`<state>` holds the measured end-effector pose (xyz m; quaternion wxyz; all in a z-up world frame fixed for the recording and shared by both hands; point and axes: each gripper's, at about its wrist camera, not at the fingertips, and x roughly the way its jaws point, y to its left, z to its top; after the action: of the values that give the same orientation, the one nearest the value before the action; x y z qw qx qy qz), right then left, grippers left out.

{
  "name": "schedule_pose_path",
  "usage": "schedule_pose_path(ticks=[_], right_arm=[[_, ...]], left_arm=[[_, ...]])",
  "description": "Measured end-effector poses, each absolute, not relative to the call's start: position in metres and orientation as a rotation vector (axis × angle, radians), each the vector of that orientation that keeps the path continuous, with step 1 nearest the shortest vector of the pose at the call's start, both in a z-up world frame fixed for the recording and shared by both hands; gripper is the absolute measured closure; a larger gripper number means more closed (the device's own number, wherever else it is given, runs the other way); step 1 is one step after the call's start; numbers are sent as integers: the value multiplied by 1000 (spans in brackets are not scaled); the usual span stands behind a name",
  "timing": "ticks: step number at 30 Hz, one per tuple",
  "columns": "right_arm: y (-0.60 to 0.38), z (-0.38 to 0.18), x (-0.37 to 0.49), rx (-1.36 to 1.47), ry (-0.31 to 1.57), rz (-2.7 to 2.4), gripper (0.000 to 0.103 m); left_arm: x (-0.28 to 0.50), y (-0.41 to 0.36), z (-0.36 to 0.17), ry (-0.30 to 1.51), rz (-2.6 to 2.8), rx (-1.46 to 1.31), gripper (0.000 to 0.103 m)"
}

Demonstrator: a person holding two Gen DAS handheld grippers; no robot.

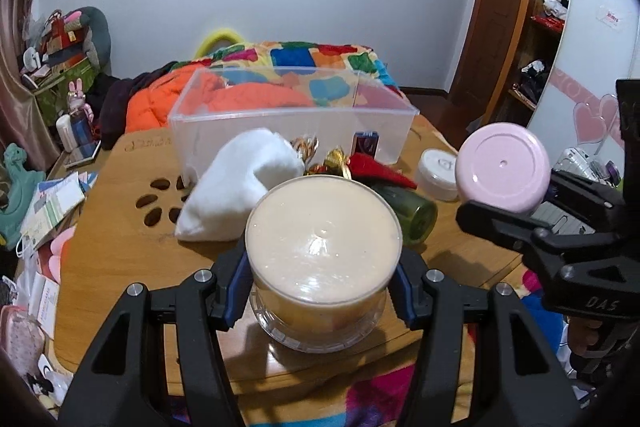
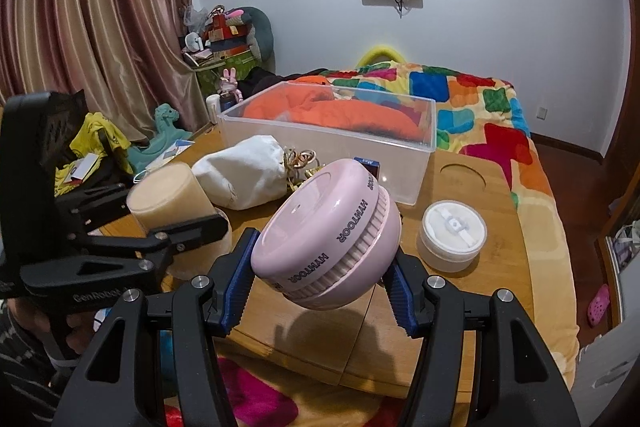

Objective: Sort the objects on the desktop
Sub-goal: 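Carry the candle jar and pink container over the clear plastic bin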

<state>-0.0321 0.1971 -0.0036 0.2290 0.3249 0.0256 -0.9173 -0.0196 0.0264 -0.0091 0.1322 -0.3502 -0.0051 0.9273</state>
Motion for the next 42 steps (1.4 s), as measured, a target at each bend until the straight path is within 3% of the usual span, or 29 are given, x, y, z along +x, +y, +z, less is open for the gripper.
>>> schedule_pose_path(ticks=[42], right_arm=[[177, 36, -106, 839, 225, -2519, 48]], left_arm=[[-85, 0, 67, 19, 2673, -894, 47]])
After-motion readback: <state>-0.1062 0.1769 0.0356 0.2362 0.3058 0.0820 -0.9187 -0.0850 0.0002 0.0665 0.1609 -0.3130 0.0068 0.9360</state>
